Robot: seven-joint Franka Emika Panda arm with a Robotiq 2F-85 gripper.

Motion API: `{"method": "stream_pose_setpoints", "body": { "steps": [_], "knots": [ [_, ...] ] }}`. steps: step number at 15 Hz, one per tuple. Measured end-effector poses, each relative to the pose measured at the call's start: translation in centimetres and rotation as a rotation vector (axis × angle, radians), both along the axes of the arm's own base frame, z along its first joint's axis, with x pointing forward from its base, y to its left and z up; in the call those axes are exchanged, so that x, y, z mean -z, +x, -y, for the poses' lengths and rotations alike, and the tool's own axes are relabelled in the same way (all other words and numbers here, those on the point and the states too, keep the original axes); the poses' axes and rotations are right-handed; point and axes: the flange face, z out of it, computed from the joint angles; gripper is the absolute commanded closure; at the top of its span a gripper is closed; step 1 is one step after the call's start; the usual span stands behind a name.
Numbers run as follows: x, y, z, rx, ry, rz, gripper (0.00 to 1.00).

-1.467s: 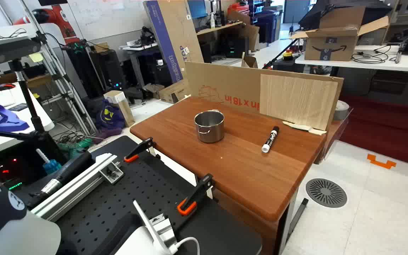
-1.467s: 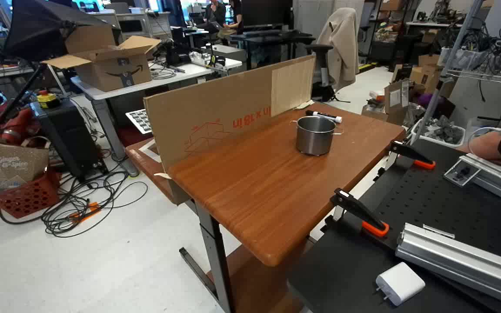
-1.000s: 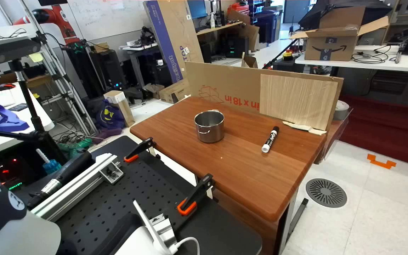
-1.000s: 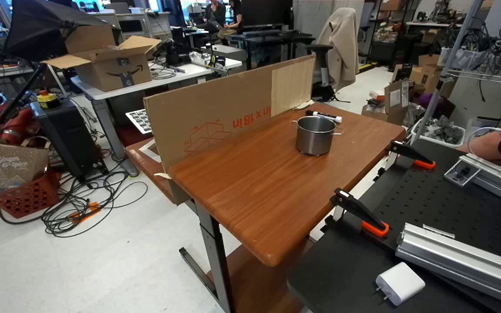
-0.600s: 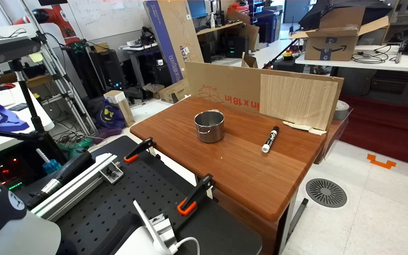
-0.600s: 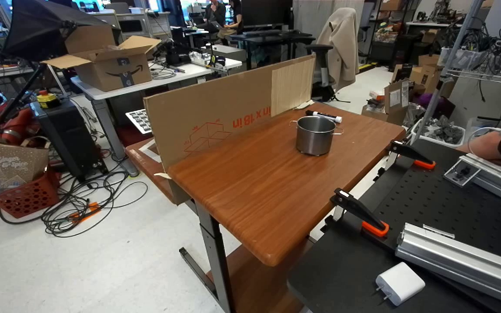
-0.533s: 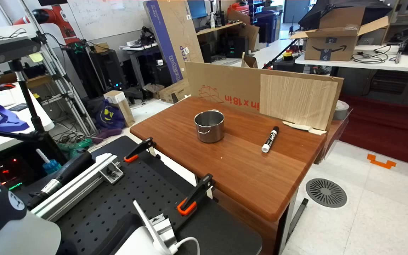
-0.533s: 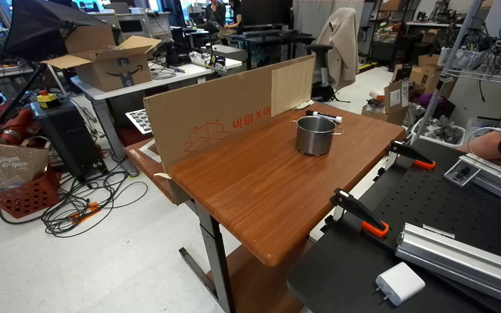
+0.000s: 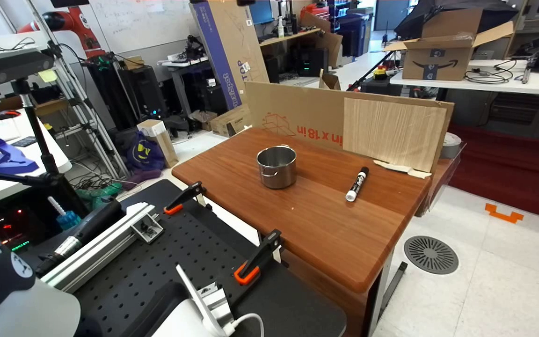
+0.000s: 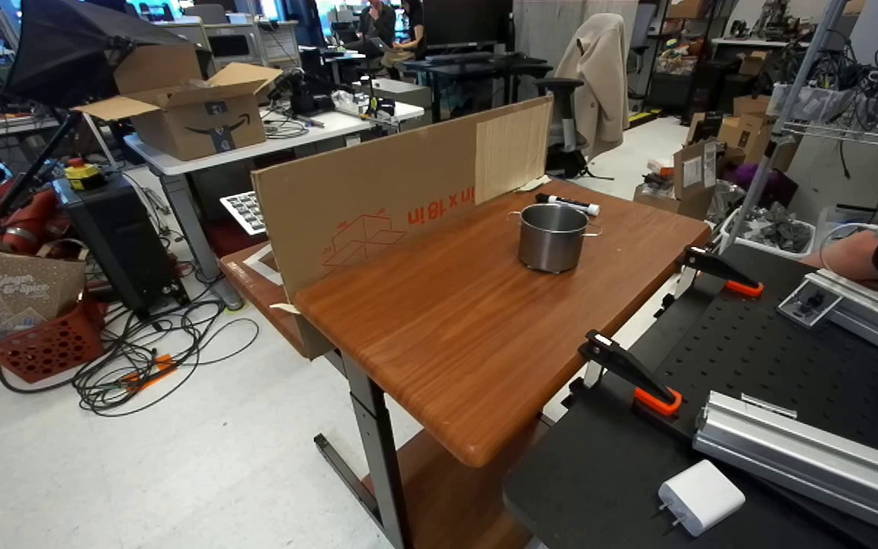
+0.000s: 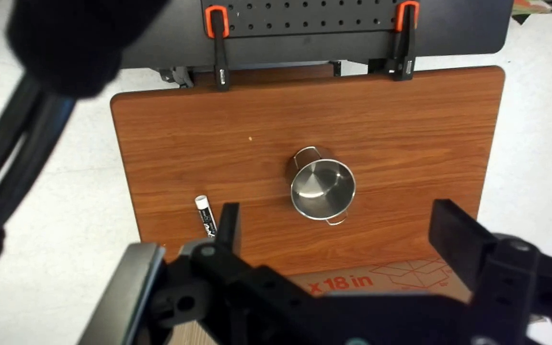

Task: Place the marker inside the silver pot

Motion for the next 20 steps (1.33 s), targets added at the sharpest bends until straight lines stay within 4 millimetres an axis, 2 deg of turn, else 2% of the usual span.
{"method": "stream_pose_setpoints", "body": {
  "steps": [5,10,13,16,20],
  "knots": [
    [3.6,7.0,2.2,0.019,-0.018,-0.013,0.0],
    [8.8,13.8,3.2,0.031,0.003,-0.075,0.0],
    [12.3,16.3,3.6,0.03,0.007,-0.104,0.0],
    [15.6,17.9,4.4,0.042,0.003,-0.14,0.0],
    [19.5,19.7,6.6,0.074,-0.021,-0.142,0.0]
  ]
}}
